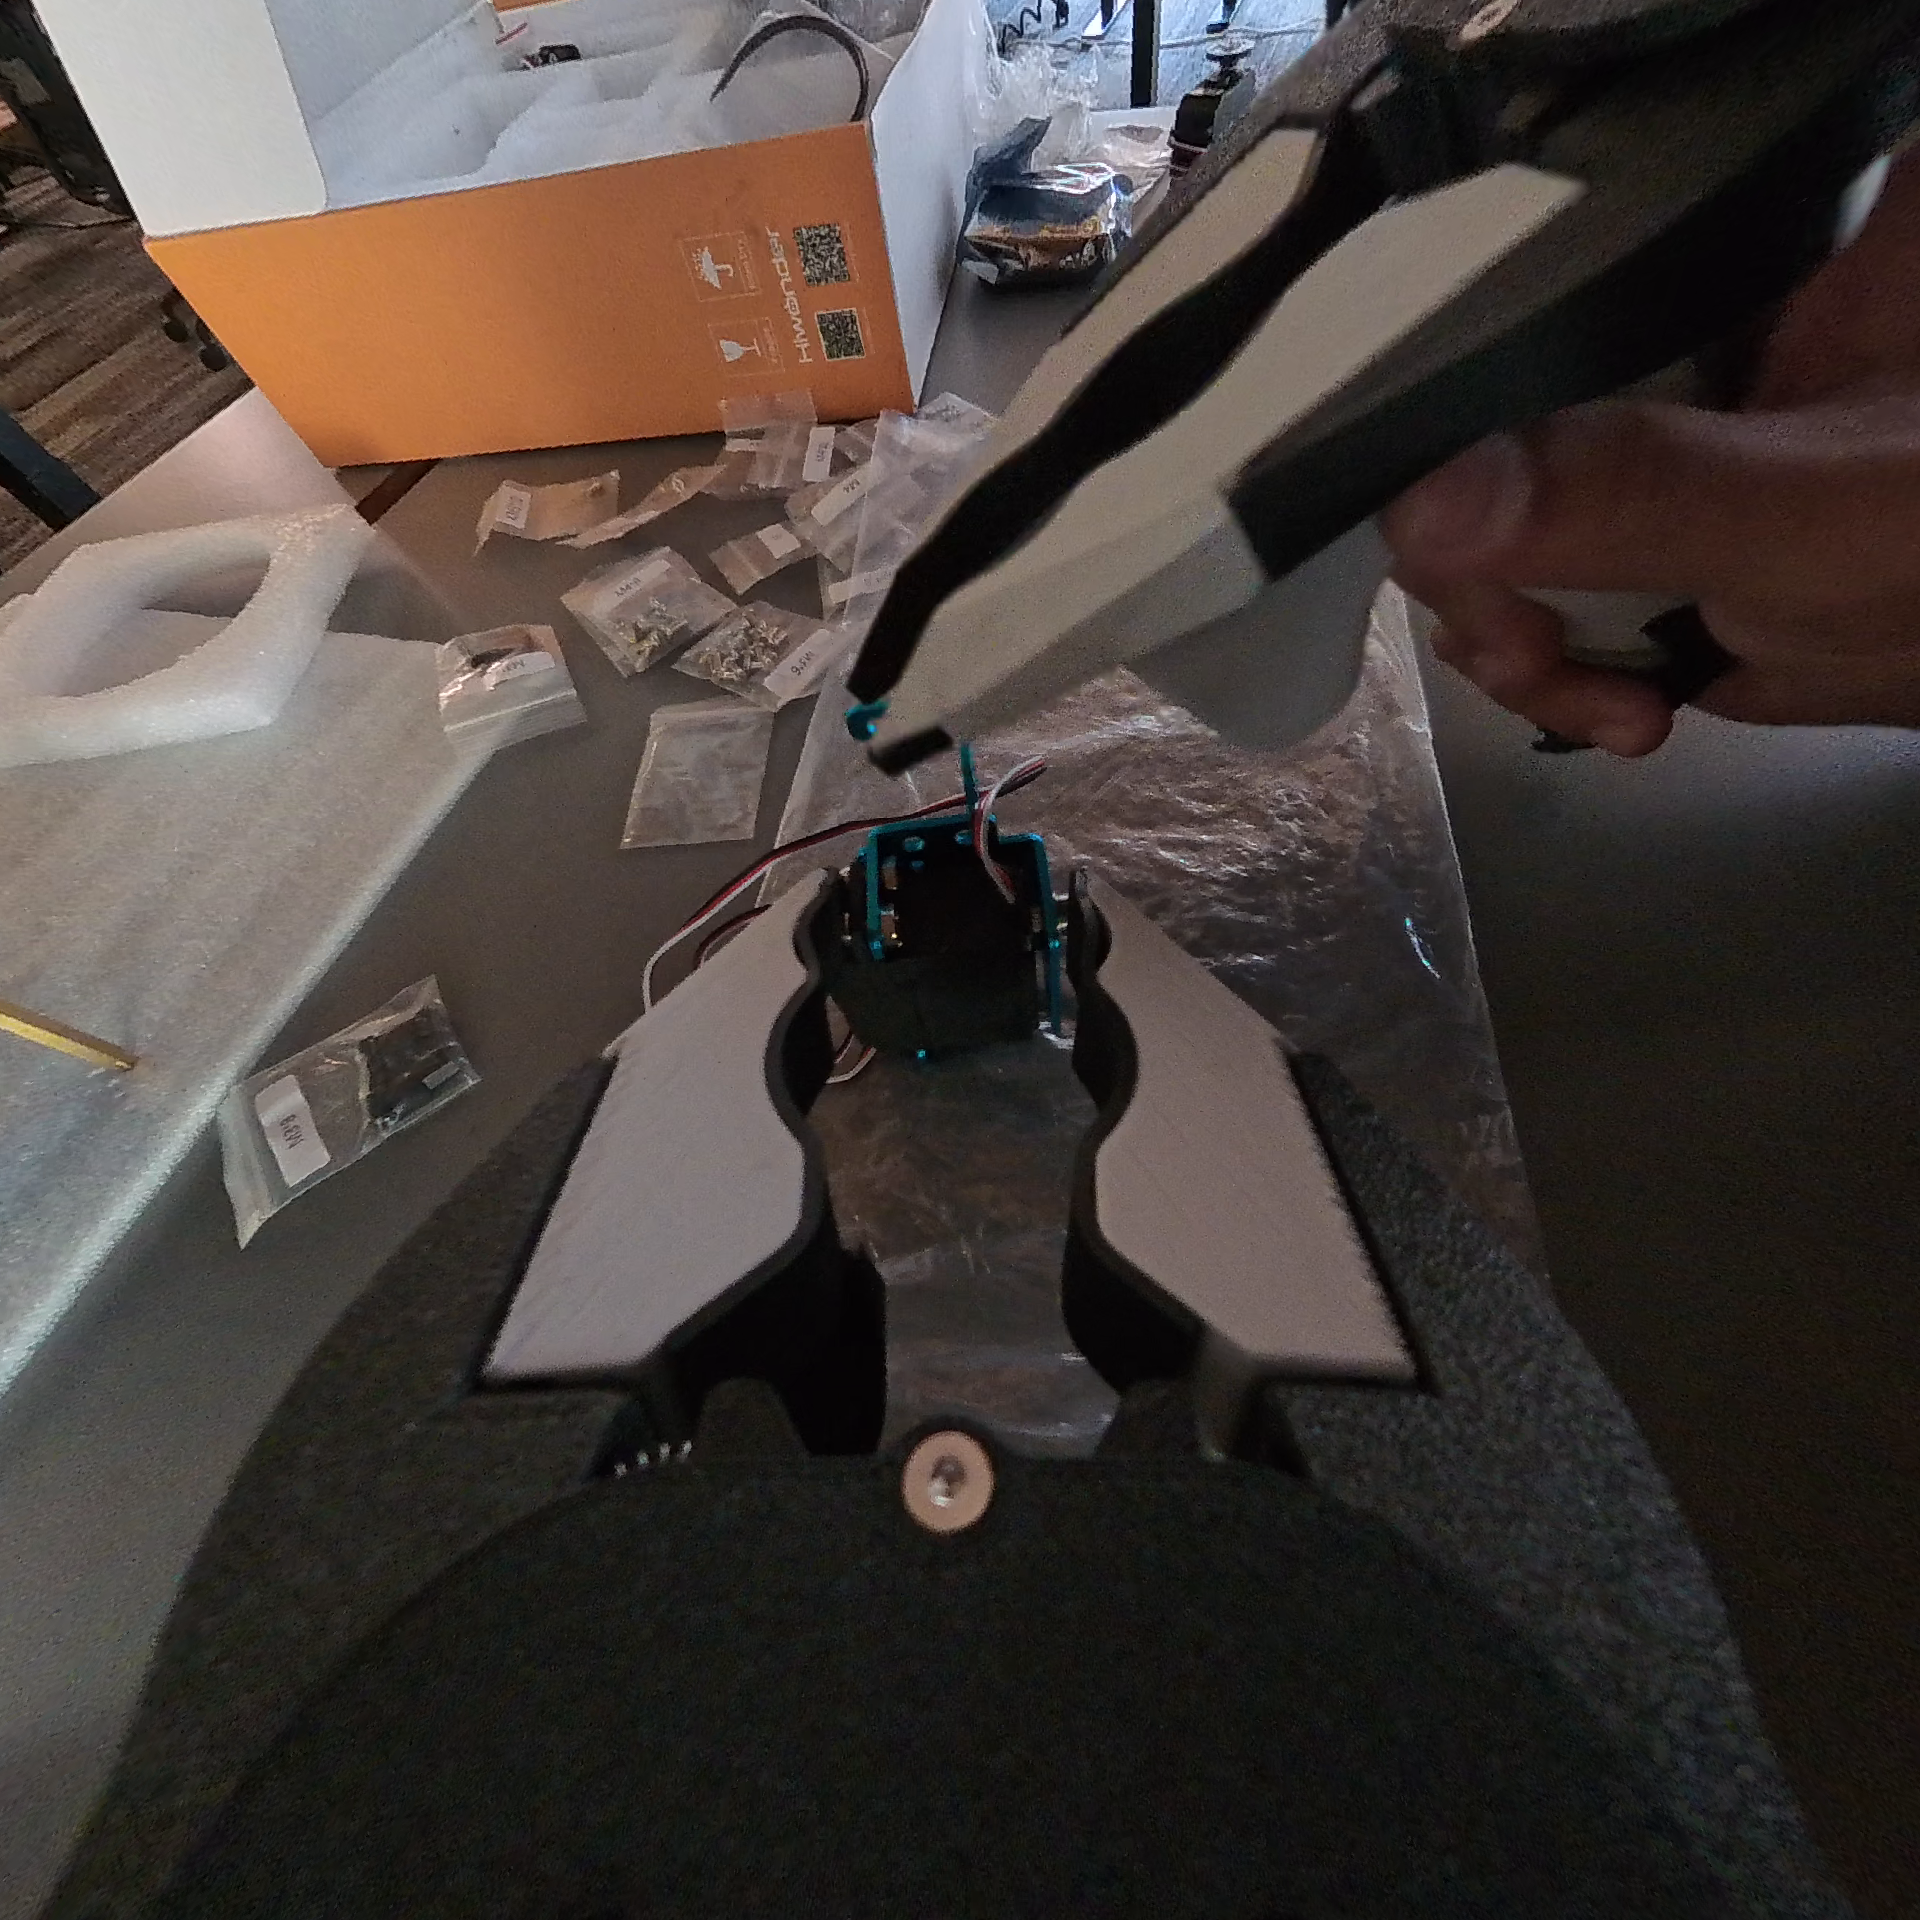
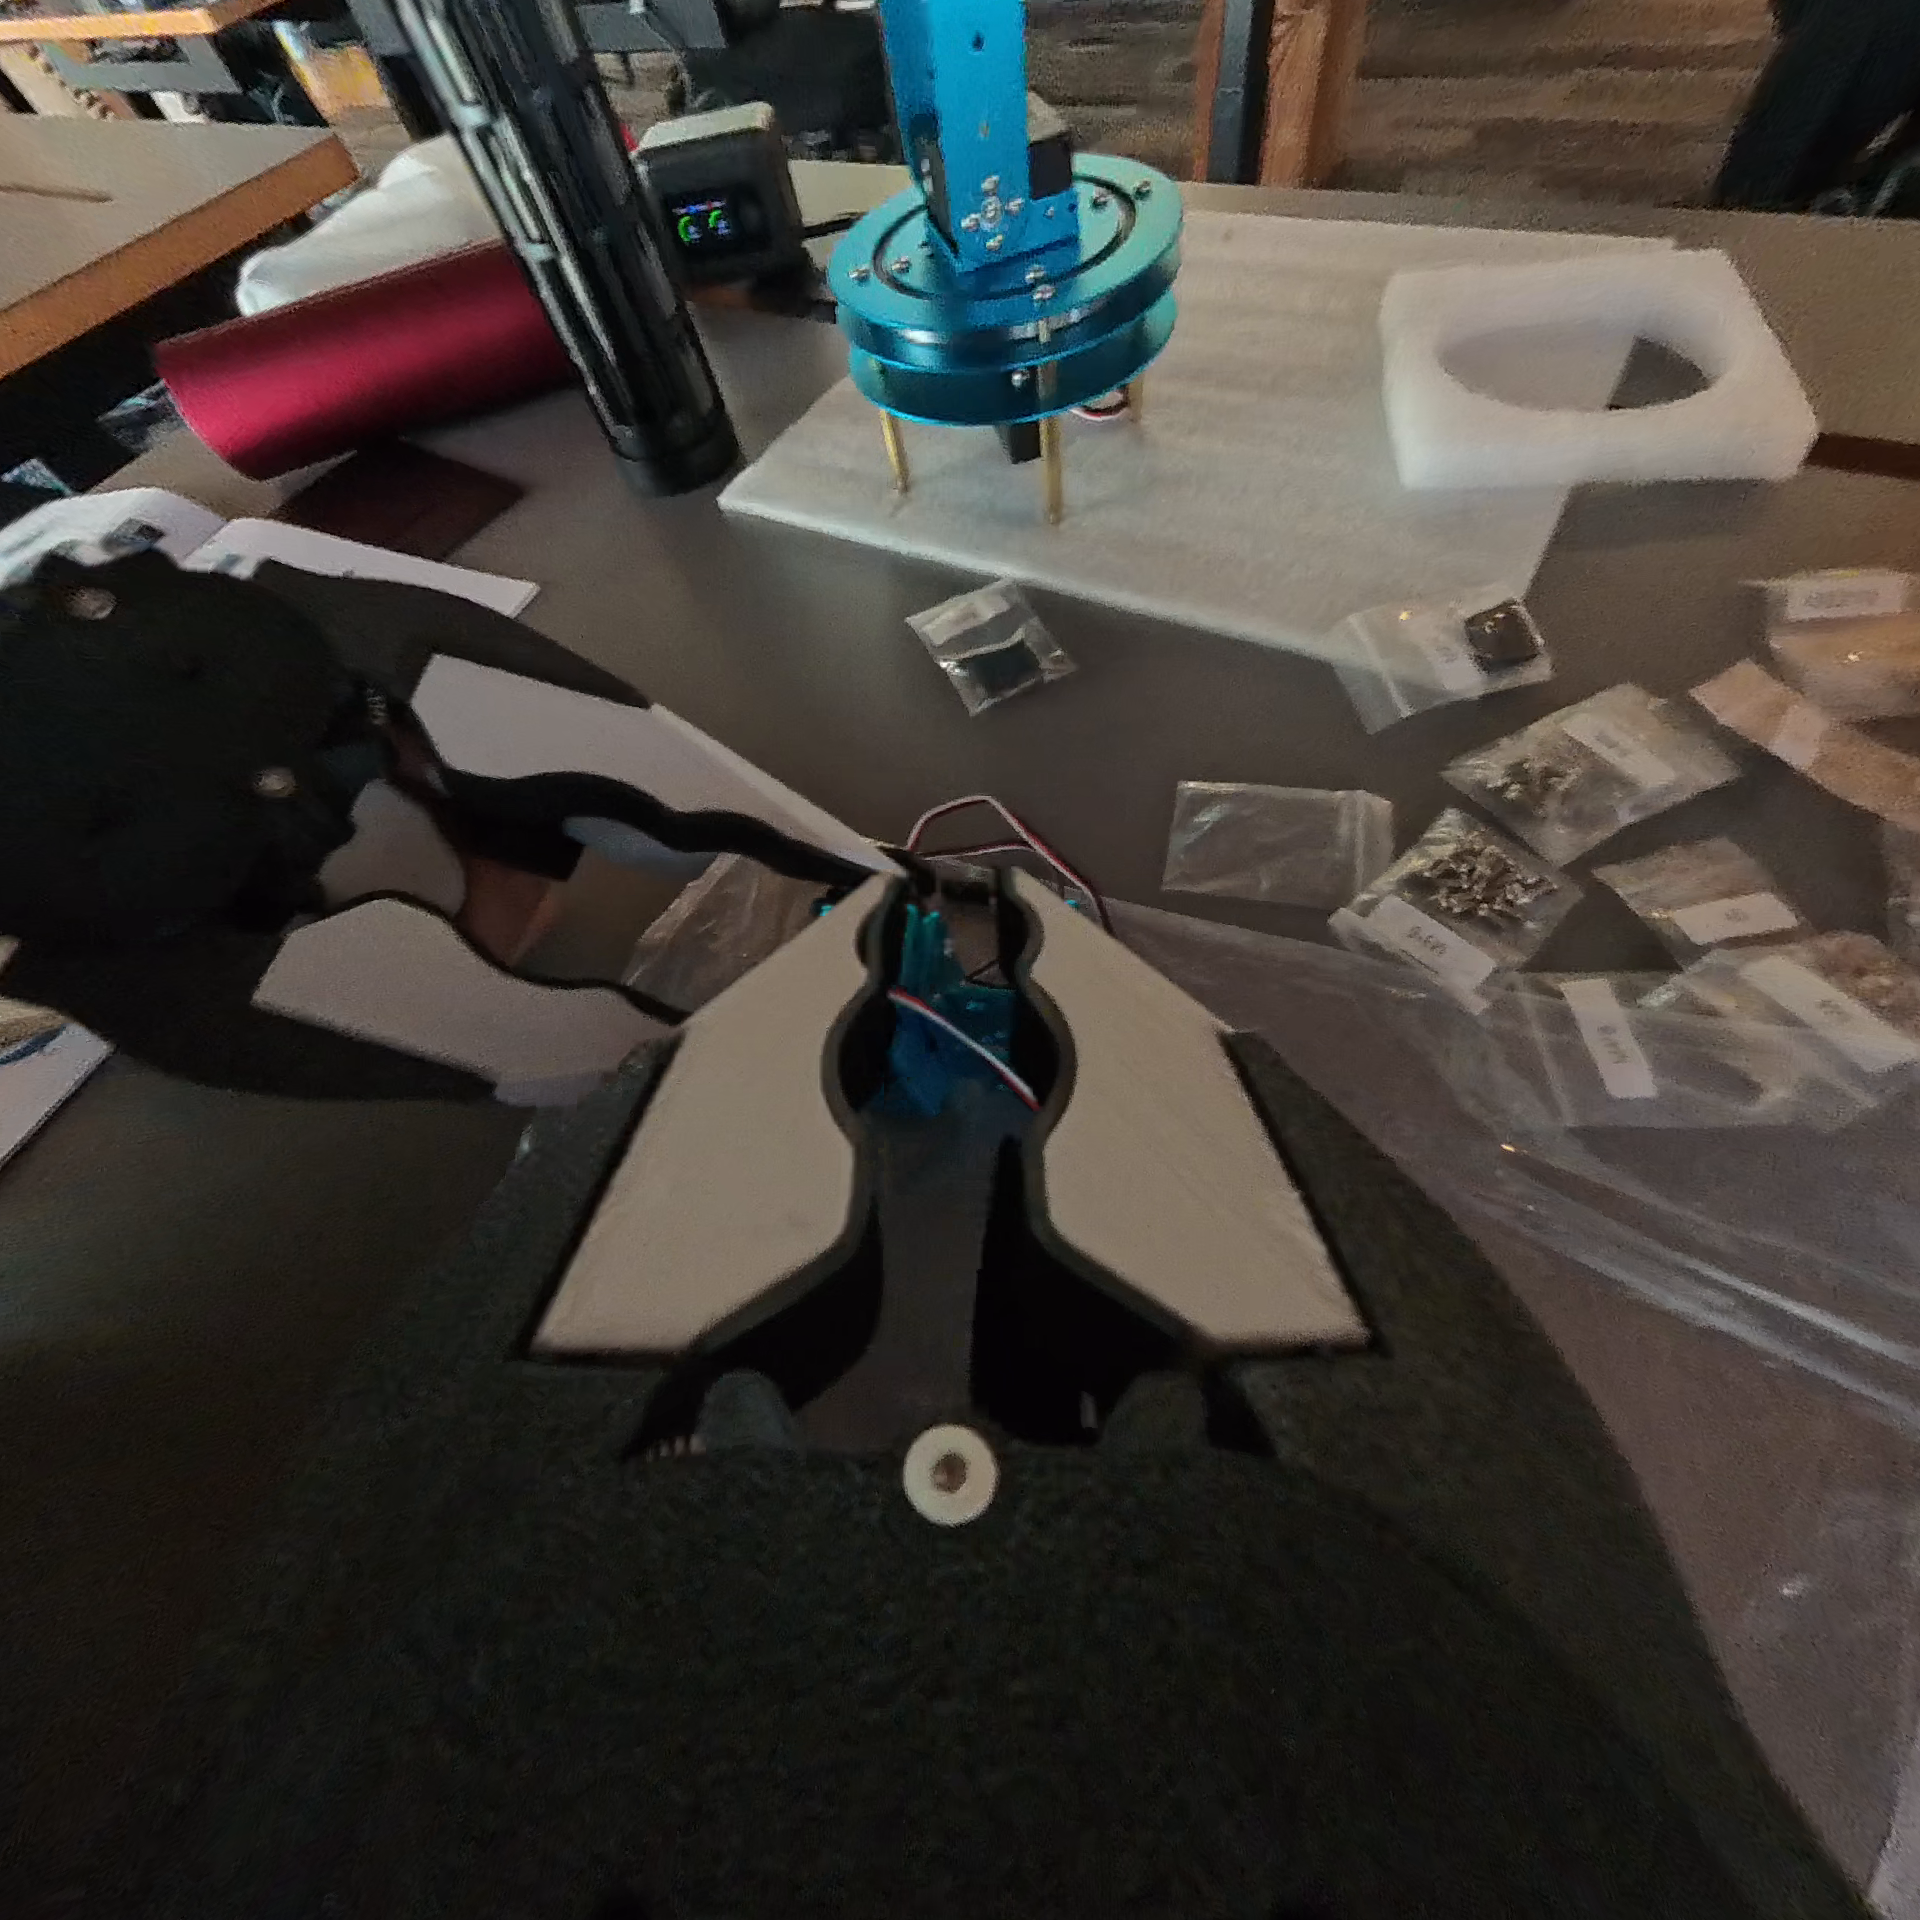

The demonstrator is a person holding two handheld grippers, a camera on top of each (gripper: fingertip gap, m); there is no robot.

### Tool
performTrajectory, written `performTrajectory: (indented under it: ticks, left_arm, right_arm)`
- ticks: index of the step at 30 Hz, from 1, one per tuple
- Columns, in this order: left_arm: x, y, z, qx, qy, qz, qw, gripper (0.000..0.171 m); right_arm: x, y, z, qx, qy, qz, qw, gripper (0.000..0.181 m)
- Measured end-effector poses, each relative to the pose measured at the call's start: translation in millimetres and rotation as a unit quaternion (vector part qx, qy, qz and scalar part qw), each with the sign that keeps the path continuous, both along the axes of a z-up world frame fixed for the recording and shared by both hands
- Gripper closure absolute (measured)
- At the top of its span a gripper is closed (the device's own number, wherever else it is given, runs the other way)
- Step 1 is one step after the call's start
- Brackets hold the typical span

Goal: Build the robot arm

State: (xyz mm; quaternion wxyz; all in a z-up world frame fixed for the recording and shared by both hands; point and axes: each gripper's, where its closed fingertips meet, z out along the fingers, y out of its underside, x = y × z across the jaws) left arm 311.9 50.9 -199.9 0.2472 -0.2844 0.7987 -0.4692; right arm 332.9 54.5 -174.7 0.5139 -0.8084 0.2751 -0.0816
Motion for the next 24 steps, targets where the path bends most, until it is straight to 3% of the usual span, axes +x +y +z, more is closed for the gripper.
performTrajectory:
  ticks: [5,10,12,21,23,24]
  left_arm:
    - [0,0,0,0.001,-0.001,0.001,1.000,0.129]
    - [0,0,0,0.000,0.001,0.002,1.000,0.129]
    - [0,0,0,0.000,0.000,0.001,1.000,0.129]
    - [0,0,0,0.002,-0.002,0.004,1.000,0.129]
    - [0,0,0,0.003,-0.002,0.002,1.000,0.129]
    - [0,0,0,0.003,-0.003,0.002,1.000,0.129]
  right_arm:
    - [-7,8,-20,-0.042,0.006,0.015,0.999,0.160]
    - [-3,7,-18,-0.018,0.036,0.012,0.999,0.158]
    - [3,1,-12,-0.009,0.022,-0.006,1.000,0.167]
    - [-2,7,-16,-0.026,0.022,0.006,0.999,0.157]
    - [7,-2,-10,-0.014,0.012,-0.022,1.000,0.174]
    - [7,-3,-6,-0.013,0.000,-0.019,1.000,0.166]
